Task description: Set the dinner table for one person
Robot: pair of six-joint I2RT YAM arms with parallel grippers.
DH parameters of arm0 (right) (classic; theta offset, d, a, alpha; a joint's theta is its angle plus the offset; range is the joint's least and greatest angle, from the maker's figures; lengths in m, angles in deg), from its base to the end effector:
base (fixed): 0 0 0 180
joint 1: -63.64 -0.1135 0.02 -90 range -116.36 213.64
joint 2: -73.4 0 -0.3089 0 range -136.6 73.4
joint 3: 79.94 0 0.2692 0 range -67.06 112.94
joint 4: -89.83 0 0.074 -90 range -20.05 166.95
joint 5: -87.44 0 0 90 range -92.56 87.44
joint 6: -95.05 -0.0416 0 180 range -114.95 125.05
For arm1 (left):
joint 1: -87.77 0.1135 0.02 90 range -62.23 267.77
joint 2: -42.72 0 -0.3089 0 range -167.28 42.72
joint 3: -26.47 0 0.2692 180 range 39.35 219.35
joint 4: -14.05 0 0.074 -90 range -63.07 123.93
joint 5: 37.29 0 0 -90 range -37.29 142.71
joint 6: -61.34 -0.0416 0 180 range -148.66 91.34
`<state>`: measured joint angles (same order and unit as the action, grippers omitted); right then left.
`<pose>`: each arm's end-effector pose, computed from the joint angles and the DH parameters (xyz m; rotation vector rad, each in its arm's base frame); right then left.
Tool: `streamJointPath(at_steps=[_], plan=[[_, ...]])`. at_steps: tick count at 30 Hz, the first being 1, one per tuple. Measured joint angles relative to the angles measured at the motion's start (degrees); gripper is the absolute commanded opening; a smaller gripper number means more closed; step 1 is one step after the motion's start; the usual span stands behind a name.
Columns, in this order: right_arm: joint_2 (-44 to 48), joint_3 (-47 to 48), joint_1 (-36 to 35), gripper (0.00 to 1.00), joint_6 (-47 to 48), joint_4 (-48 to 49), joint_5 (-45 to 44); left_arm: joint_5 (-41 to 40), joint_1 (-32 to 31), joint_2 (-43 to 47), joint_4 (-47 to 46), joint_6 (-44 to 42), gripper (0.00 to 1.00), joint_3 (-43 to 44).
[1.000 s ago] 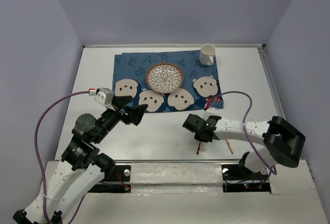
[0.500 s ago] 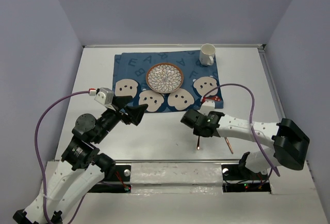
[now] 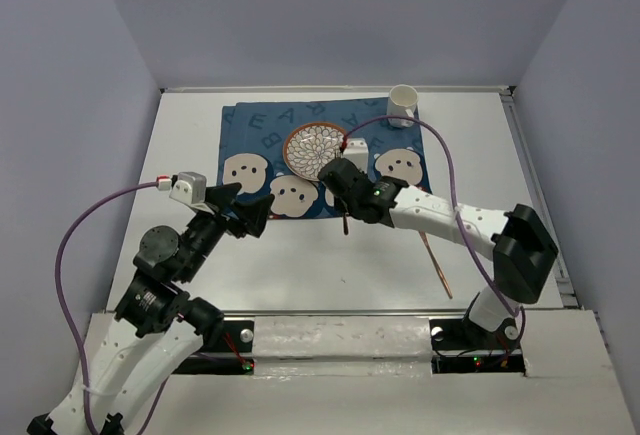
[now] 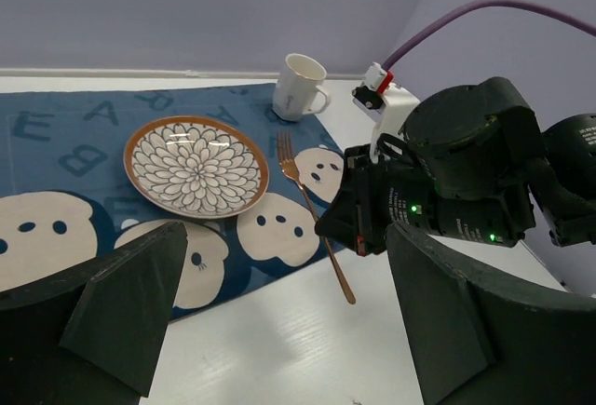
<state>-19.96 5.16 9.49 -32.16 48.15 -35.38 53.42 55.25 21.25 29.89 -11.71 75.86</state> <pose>0.2377 0.2905 0.2998 -0.0929 2.2706 0.1244 0.0701 -0.0453 0.3768 0.2000 1.3838 -0.7313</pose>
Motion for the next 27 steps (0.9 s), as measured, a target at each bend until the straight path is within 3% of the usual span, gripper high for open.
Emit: streamJointPath(at_steps=[7, 15, 20, 27], plan=[[-9.9, 11.0, 1.7, 0.00, 4.3, 4.5, 4.6, -6.3, 0.3, 0.5, 1.8, 0.0, 0.99, 0.7], [-26.3, 31.9, 1.7, 0.00, 4.1, 6.2, 7.8, -15.8, 0.4, 2.9, 3.3, 0.3, 0.99, 1.1], [-38.6, 49.1, 1.7, 0.00, 3.9, 5.1, 8.4, -17.2, 0.4, 2.8, 3.8, 0.3, 0.99, 1.1], [-49.8, 62.5, 1.9, 0.00, 3.2, 2.6, 9.2, -17.2, 0.0, 2.8, 4.0, 0.3, 0.99, 1.1]])
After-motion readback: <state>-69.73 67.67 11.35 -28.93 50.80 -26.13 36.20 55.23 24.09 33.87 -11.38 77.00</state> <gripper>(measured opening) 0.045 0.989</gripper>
